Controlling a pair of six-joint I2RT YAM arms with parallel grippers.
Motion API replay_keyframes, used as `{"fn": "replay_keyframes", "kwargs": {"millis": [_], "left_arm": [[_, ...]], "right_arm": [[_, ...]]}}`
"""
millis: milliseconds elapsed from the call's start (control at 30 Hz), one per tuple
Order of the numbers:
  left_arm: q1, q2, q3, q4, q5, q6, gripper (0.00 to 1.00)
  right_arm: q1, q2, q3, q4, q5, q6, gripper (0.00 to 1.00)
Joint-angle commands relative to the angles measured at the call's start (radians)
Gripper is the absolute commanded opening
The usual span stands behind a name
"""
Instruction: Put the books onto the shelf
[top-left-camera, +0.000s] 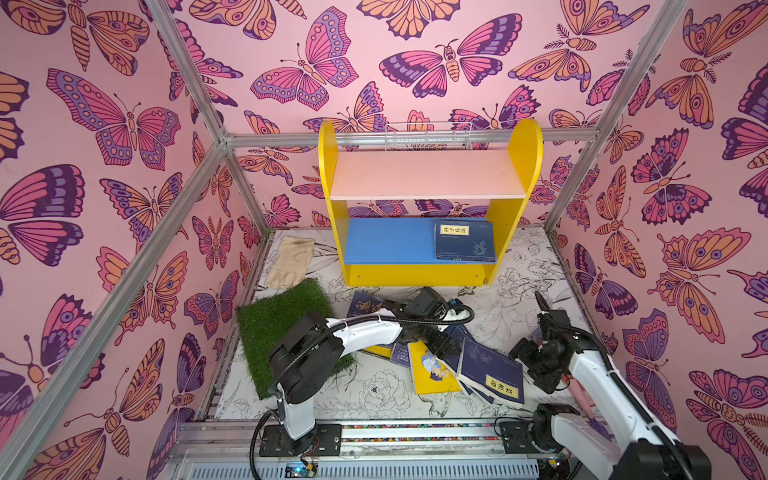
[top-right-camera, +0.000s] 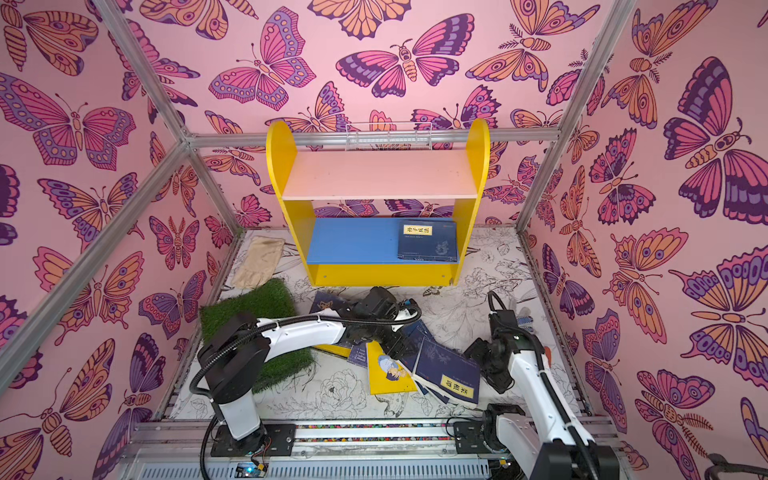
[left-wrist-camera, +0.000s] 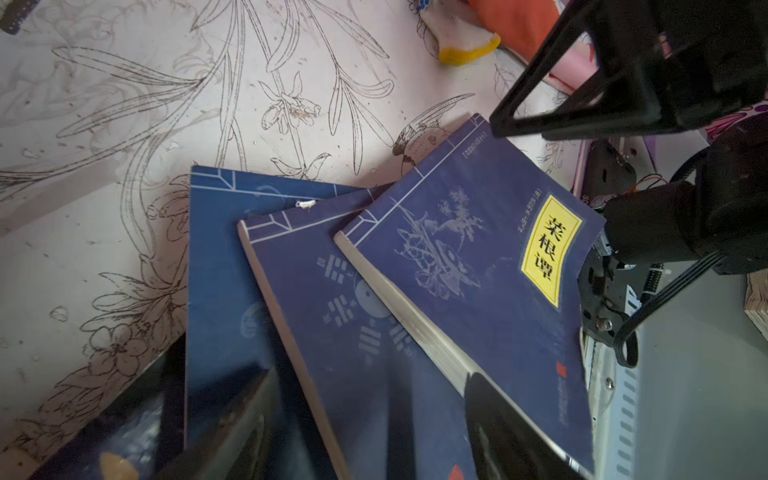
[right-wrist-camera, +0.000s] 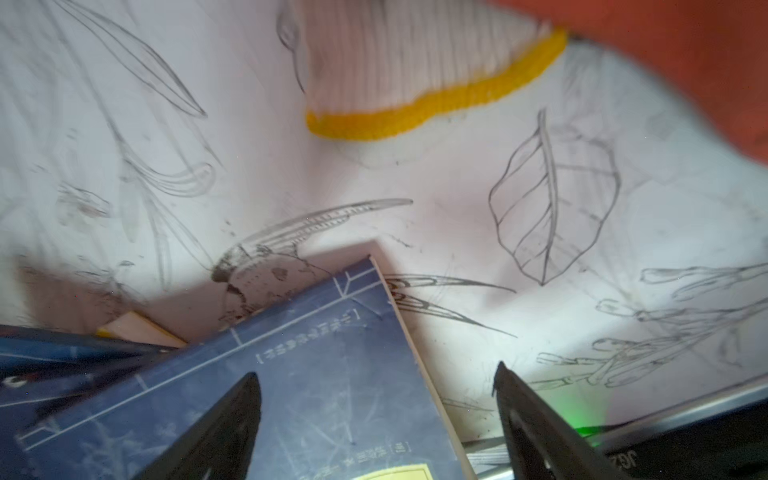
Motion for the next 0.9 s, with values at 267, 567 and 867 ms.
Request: {"fn": "replay_keyframes", "kwargs": {"millis": [267, 567, 867], "left_arm": [[0.039, -0.021, -0.037, -0.074, 0.025, 0.014, 0.74], [0.045, 0.157, 0.128, -0.073, -0.024, 0.002, 0.50], [0.057, 0.251, 0.245, -0.091, -0.138, 0.061, 0.00]], "right_arm": [[0.041, 0.131, -0.204, 0.460, -0.609, 0.195, 0.79], [0.197, 0.235, -0.021, 0.562, -0.591, 0.173, 0.79], [0.150, 0.178, 0.082, 0.305, -0.424, 0.075, 0.81]]}}
